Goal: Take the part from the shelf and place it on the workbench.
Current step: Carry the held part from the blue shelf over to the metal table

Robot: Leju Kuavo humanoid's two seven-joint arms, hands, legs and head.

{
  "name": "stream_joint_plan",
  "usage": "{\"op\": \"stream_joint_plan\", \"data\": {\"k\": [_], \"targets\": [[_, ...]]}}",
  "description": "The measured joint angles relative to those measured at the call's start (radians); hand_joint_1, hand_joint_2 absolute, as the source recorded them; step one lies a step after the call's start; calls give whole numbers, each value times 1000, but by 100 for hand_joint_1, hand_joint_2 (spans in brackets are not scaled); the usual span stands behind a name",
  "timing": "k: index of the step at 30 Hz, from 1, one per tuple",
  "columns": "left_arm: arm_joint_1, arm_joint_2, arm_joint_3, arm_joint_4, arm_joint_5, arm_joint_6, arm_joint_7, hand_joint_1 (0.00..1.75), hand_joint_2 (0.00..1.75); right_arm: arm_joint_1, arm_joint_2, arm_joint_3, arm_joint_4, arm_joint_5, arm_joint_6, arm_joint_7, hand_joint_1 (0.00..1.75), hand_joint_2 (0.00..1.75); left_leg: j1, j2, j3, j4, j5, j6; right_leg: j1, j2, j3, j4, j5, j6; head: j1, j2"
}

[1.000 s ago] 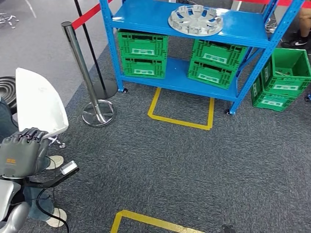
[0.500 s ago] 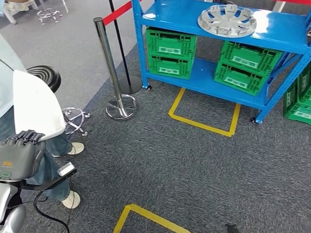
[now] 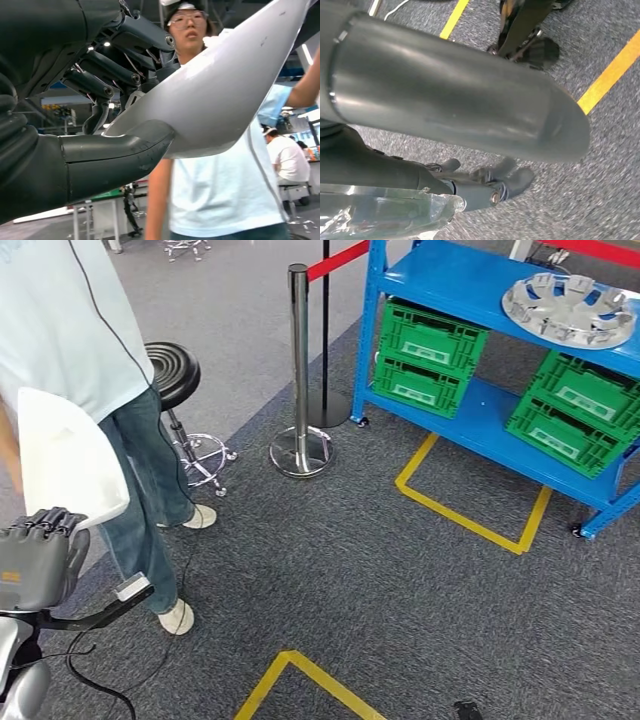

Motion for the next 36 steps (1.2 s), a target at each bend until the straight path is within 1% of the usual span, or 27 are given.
{"op": "stream_joint_plan", "data": {"k": [1, 2, 3, 4, 5, 6, 8, 10, 11, 12, 14, 16, 17, 18, 19, 21, 23, 25, 26, 28, 30, 31, 32, 33, 34, 35, 36], "targets": [[2, 0, 1, 0, 2, 0, 0, 145, 175, 2, 0, 0, 0, 0, 0, 0, 0, 0, 0, -14, 0, 0, 0, 1, 1, 4, -22, 44, -10, 0, 0, 0], [5, 1, 3, 0, 4, 0, 0, 145, 175, 3, 0, 0, 0, 1, -1, 0, 0, 0, 0, -29, 0, 1, 1, 0, 1, 5, -27, 48, 1, 0, 0, 0], [7, 2, 6, 0, 5, 0, 0, 145, 175, 3, 0, 0, 0, 2, -1, 0, 0, 0, 1, -45, 1, 2, 1, 0, 0, 8, -12, 9, 32, -1, 0, 0], [9, 3, 8, 0, 6, 0, 0, 145, 175, 3, 0, 0, 0, 2, -1, 0, 0, 0, 2, -60, 1, 4, 1, -2, -3, 19, 18, -59, 73, -1, 0, 0], [10, 4, 11, 0, 8, 0, 0, 145, 175, 2, 1, 0, 0, 3, -1, 0, 0, 0, 3, -75, 0, 7, 1, -6, -8, 49, 51, -130, 103, -1, 0, 0], [10, 6, 14, 0, 10, 0, 0, 145, 175, 1, 2, 0, 0, 3, -1, 0, 0, 0, 3, -88, -4, 12, 1, -10, -13, 77, 78, -188, 122, -1, 0, 0], [11, 10, 21, 0, 13, 0, 0, 145, 175, 0, 5, 0, 0, 3, -1, 0, 0, 0, 6, -113, -17, 16, 5, -23, -16, 110, 100, -230, 125, -4, -1, 0], [18, 16, 27, 0, 15, 0, 0, 145, 175, 0, 9, 0, 1, 4, -2, 1, 0, 0, 11, -132, -25, 14, 11, -36, -14, 86, 103, -233, 127, -16, 0, 0], [22, 20, 30, 0, 16, 0, 0, 145, 175, -1, 11, 0, 1, 4, -1, 0, 0, 0, 11, -116, -31, 21, 7, -42, -13, 72, 104, -235, 129, -23, -3, 0], [24, 23, 33, 0, 18, 1, 0, 145, 175, -2, 12, 0, 1, 4, -1, 0, 0, 0, 9, -86, -44, 46, -9, -47, -14, 58, 106, -238, 131, -30, -5, 0], [26, 29, 43, 0, 25, 2, -2, 145, 175, -2, 14, 0, 0, 4, 0, 0, 0, 0, 6, -15, -99, 162, -71, -55, -12, 29, 107, -241, 131, -39, -11, 0], [30, 32, 51, 0, 32, 4, -3, 145, 175, 0, 16, 0, 0, 4, 1, -1, 0, 0, 9, 7, -161, 293, -122, -61, -9, -3, 108, -241, 128, -42, -11, 0], [33, 34, 54, 0, 34, 4, -4, 145, 175, 0, 17, 0, 0, 4, 1, -1, 0, 0, 11, 8, -173, 317, -122, -62, -8, -19, 108, -241, 127, -42, -12, 0], [35, 35, 56, 0, 35, 5, -5, 145, 175, -1, 18, 0, 1, 5, 1, -1, 0, 0, 12, 10, -165, 303, -105, -62, -8, -34, 110, -241, 126, -42, -11, 0], [36, 37, 58, 0, 36, 5, -5, 145, 175, -2, 20, 0, 1, 5, 1, -1, 0, 0, 12, 16, -135, 248, -73, -62, -7, -48, 112, -241, 123, -40, -11, 0], [36, 41, 64, 0, 36, 6, -6, 145, 175, -5, 22, 0, 1, 5, 1, -2, 0, 0, 8, 61, -57, 103, -18, -57, -3, -72, 119, -239, 116, -33, -12, 0], [36, 44, 72, 0, 36, 7, -6, 145, 175, -7, 23, 0, 0, 6, 1, -6, 0, 0, 1, 91, -18, 27, -2, -44, 4, -93, 125, -240, 110, -22, -11, 0], [40, 46, 80, 0, 36, 9, -8, 145, 175, -9, 26, 0, 1, 6, 1, -14, 0, 0, -2, 72, -21, 22, -4, -30, 6, -112, 131, -244, 106, -14, -9, 0], [43, 48, 87, -1, 38, 9, -10, 145, 175, -11, 27, 0, 1, 6, 1, -18, 0, 0, -1, 60, -21, 20, -3, -24, 4, -107, 132, -241, 100, -9, -9, 0], [45, 53, 100, -4, 43, 11, -16, 145, 175, -16, 32, 1, 1, 6, 1, -25, 0, 0, 2, 36, -19, 16, -1, -12, 1, -59, 110, -188, 64, -2, -6, 0], [46, 55, 111, -6, 52, 16, -21, 145, 175, -19, 37, 1, 1, 7, 0, -27, 0, 0, 3, 15, -18, 16, 0, -5, 1, -7, 48, -60, 4, -3, -3, 0], [49, 55, 117, -7, 58, 18, -24, 145, 175, -18, 40, 2, 1, 7, 0, -27, 0, 0, 3, 2, -18, 16, 0, -4, 2, 1, 11, 8, -19, -5, -3, 0], [55, 55, 126, -8, 65, 21, -28, 145, 175, -18, 42, 2, 2, 8, -1, -28, 0, 0, 2, -12, -17, 17, -1, -3, 3, 4, -16, 50, -24, -7, -3, 0], [61, 55, 135, -8, 71, 25, -33, 145, 175, -18, 44, 2, 2, 9, -2, -28, 0, 0, 2, -27, -16, 17, -1, -2, 4, 5, -28, 57, -11, -9, -3, 0], [67, 55, 146, -8, 77, 30, -38, 145, 175, -19, 47, 3, 2, 9, -4, -27, 0, 0, 3, -43, -15, 18, -1, -3, 4, 8, -21, 25, 21, -11, -3, 0], [73, 56, 156, -8, 82, 35, -42, 145, 175, -21, 49, 3, 2, 10, -5, -27, 0, 0, 4, -58, -13, 19, -2, -4, 2, 20, 4, -42, 67, -13, -3, 0], [77, 56, 165, -8, 85, 40, -45, 145, 175, -23, 50, 4, 2, 11, -5, -27, 0, 0, 5, -73, -13, 20, -3, -8, -1, 47, 34, -113, 101, -14, -3, 0]]}}
